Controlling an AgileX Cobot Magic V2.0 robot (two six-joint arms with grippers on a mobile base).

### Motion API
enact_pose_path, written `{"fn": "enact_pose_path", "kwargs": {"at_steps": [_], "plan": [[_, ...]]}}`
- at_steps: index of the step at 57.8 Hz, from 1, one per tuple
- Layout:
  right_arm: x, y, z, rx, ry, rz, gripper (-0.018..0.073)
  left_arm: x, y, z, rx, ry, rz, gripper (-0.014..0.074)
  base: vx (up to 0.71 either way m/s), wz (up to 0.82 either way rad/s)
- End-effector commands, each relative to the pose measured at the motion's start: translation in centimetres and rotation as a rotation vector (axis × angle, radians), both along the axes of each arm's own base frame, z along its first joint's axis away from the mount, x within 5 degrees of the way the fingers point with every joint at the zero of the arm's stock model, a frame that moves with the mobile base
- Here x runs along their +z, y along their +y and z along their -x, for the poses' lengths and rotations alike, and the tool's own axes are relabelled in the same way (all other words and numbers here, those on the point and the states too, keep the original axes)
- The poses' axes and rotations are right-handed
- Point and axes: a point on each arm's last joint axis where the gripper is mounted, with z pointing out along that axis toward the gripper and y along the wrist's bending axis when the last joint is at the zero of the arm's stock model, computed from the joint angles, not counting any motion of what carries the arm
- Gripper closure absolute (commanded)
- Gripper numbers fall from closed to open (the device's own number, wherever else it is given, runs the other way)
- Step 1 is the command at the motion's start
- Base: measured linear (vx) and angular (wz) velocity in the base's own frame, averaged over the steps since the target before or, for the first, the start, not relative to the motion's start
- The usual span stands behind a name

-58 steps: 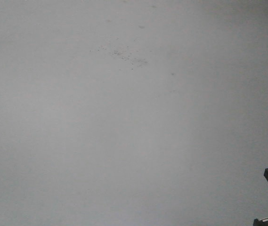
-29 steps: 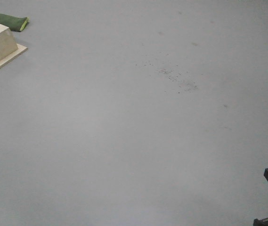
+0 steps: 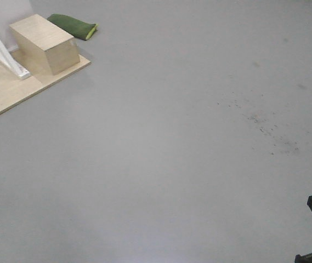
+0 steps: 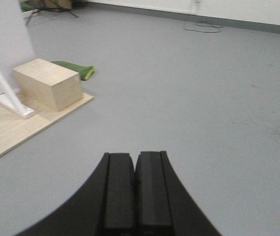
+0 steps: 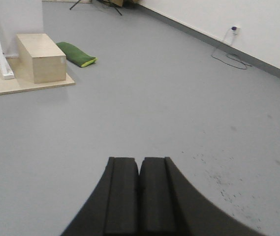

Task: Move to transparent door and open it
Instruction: 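Drive the base up to the white-framed sliding glass door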

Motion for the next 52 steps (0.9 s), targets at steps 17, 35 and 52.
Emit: {"fn": "enact_pose_path", "kwargs": {"at_steps": [17,35,52], "plan": [[0.30,-0.07,-0.11,-0.011,-0.080,-0.006,0.0560,0.00,-0.13,-0.11,-0.013,-0.067,0.013,0.0593,0.54,0.56],[0.30,-0.07,-0.11,-0.011,-0.080,-0.006,0.0560,0.00,-0.13,-0.11,-0.013,-0.067,0.013,0.0593,0.56,0.59],[0.30,-0.07,-0.11,-0.011,-0.080,-0.006,0.0560,0.00,-0.13,-0.11,-0.013,-0.067,0.013,0.0593,0.56,0.54]]}}
